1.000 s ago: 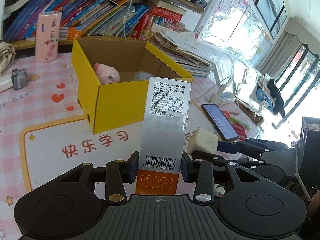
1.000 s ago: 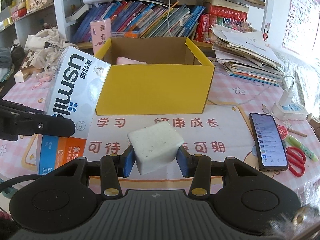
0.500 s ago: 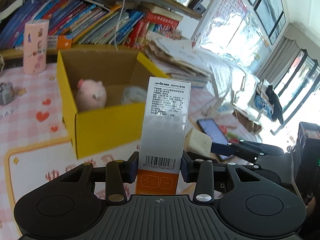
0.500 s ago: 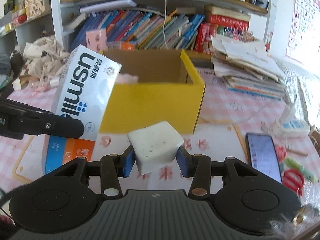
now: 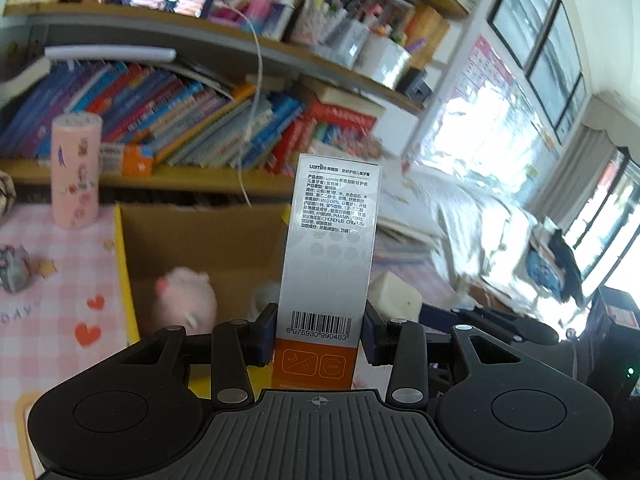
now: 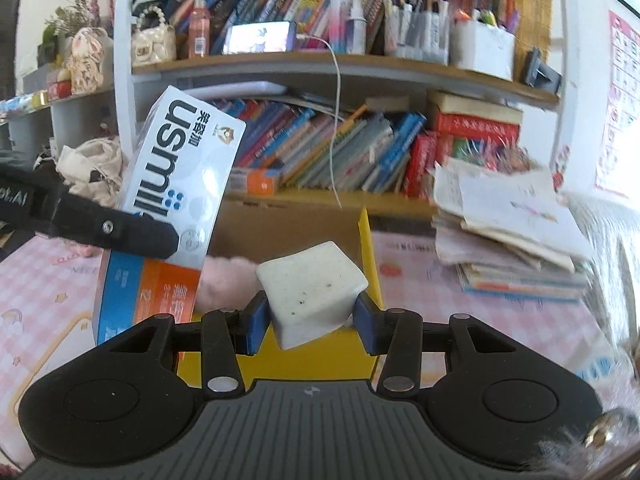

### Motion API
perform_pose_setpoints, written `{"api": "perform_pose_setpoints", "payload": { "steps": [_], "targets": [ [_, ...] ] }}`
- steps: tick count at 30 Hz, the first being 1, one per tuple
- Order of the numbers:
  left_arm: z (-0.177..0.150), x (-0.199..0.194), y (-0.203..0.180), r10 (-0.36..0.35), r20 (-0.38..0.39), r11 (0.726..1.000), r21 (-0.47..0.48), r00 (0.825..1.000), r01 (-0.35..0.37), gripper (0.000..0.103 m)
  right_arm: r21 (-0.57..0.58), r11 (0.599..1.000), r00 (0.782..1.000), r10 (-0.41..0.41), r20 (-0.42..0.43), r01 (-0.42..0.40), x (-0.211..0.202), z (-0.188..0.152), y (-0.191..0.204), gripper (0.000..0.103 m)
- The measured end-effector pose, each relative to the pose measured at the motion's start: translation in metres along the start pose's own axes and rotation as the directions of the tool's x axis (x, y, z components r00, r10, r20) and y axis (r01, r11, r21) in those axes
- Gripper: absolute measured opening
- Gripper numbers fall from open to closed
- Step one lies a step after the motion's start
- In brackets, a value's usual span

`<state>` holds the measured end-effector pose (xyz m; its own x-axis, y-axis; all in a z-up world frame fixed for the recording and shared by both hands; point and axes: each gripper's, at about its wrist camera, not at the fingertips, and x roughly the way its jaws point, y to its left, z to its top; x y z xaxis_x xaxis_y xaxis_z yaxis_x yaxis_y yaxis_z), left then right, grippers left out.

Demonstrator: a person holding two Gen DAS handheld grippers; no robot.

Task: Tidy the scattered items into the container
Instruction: 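Carry the usmile box and white block with both grippers over the yellow box, then lower the usmile box and white block into the yellow box with both grippers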

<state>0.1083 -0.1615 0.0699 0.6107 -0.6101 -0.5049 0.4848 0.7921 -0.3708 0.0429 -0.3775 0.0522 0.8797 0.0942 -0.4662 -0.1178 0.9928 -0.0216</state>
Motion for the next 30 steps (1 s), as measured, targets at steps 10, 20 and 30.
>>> {"api": "perform_pose_setpoints", "payload": {
  "steps": [10,20,30],
  "targets": [
    [0.02,0.018,0.017,0.142,0.029,0.99,-0.021,0.989,-0.142,0.04,-0.057,0.994,0.995,0.098,0.011,-0.097,0.051,0.026,-0.016,0.042],
    [0.017,0.051,0.032,0.248,-0.052,0.969,-0.004,0.967,-0.249,0.04,-0.151,0.976,0.986,0.145,-0.087,-0.157,0.121,0.044,-0.027,0.042],
    [0.013,0.078,0.036,0.299,-0.12,0.954,0.034,0.947,-0.297,0.038,-0.293,0.922,0.956,0.194,-0.222,-0.255,0.168,0.046,-0.02,0.042]
  ]
}}
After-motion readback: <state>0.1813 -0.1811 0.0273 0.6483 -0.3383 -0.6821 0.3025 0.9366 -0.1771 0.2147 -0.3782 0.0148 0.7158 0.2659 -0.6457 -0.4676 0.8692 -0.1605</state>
